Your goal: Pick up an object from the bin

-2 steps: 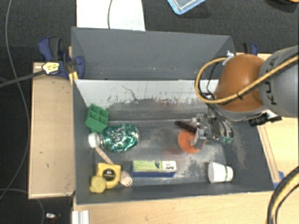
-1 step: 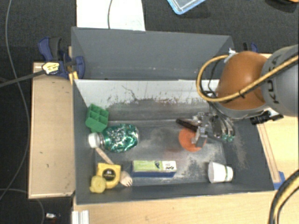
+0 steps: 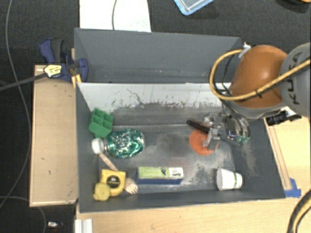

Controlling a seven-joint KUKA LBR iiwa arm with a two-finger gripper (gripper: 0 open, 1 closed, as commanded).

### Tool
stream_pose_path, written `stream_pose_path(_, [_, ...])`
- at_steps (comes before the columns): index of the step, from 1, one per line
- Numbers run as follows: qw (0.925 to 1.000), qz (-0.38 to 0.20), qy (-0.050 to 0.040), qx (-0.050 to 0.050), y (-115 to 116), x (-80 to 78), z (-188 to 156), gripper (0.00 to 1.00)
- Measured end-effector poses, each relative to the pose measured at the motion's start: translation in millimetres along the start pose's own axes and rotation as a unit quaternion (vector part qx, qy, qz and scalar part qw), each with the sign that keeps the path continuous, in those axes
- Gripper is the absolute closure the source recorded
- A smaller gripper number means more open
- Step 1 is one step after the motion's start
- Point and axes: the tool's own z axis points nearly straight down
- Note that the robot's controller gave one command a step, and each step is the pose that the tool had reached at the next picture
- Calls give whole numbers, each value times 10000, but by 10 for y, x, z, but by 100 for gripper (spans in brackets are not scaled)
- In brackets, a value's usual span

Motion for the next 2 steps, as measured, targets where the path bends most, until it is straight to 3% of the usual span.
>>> stream_pose_path(1, [10000,-2,-74,-3,0,-35,-274,100])
stream_pose_path(2, [10000,-3,-67,-3,0,-30,-332,100])
